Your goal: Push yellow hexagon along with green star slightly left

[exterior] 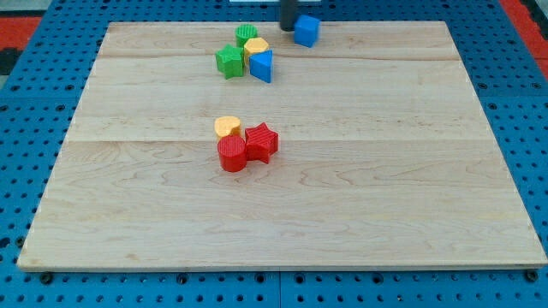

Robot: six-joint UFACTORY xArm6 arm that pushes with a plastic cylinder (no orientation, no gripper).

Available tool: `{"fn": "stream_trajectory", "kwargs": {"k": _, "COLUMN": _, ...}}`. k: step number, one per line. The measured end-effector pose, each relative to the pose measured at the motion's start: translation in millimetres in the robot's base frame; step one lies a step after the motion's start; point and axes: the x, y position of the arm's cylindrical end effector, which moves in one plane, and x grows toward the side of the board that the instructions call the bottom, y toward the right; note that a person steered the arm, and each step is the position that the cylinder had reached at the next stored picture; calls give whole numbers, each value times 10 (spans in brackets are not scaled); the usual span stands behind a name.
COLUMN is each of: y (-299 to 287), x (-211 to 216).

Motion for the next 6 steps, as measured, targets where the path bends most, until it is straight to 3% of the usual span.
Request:
{"fn": "stream_trajectory", "kwargs": {"k": 1, "y": 418, "x": 237}}
{"fn": "stream_trajectory", "kwargs": {"k": 2, "y": 107, "x": 433}}
{"fn": "stream_trajectory", "kwargs": {"k": 6, "y": -1878, "x": 754}}
